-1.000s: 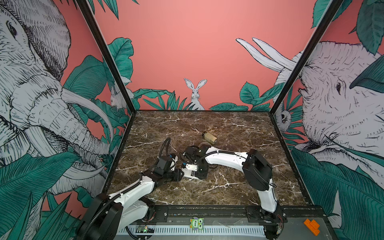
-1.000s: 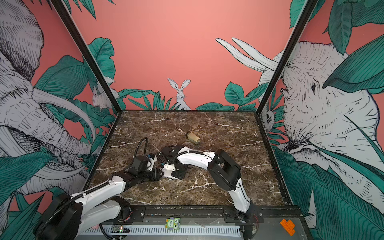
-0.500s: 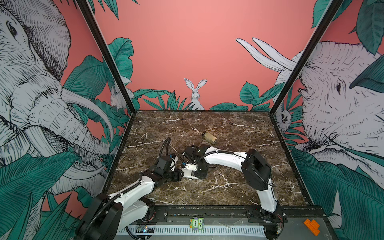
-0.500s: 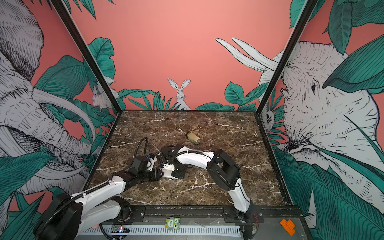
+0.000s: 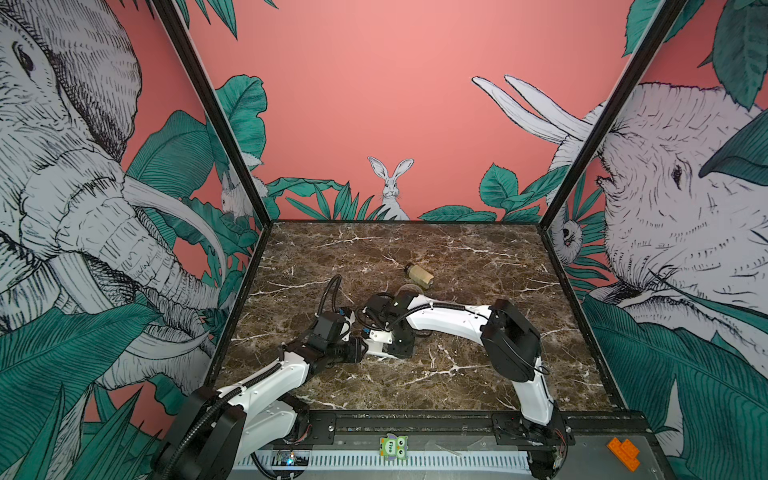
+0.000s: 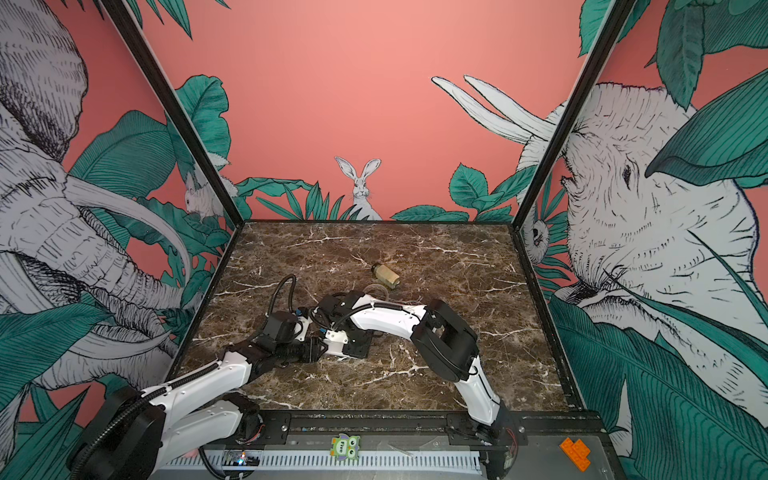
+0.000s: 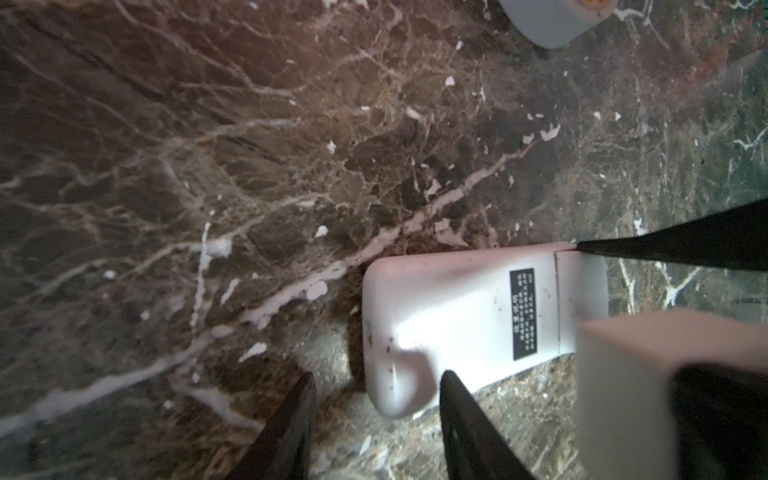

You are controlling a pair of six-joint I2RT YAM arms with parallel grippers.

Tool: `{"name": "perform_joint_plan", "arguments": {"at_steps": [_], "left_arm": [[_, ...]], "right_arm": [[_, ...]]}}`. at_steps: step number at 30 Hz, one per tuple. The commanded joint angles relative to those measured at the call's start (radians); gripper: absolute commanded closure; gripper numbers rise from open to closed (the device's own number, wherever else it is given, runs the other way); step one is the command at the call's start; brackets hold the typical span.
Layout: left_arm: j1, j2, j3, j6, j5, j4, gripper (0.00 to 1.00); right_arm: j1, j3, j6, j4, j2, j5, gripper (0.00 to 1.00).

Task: Load the batteries into the remote control
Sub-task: 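Open the right gripper and release the seated cover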

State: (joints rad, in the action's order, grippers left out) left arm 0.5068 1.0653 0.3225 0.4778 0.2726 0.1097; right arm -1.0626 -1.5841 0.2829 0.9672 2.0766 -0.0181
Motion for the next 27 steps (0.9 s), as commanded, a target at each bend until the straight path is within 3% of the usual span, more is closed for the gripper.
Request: {"name": "perform_joint_plan", "arguments": {"at_steps": [1,8,17,27], "left_arm": [[-0.008,-0.007,-0.015,0.001,0.007,-0.007,0.51],[-0.008,-0.008,-0.015,0.002,0.008,-0.007,0.52],[-0.009,-0.01,-0.014,0.002,0.008,-0.005,0.52],[-0.009,-0.011,-0.014,0.004,0.007,-0.004,0.52]], "right_arm": [[-0.01,-0.017,0.016,0.038,0.025,0.012,0.58],[-0.014,-0.014,0.018,0.04,0.022,0.02,0.56],[-0.015,-0.019,0.006,0.036,0.014,0.033,0.37],[-0.014,-0.022,-0.027,0.016,-0.028,0.016,0.27]]}}
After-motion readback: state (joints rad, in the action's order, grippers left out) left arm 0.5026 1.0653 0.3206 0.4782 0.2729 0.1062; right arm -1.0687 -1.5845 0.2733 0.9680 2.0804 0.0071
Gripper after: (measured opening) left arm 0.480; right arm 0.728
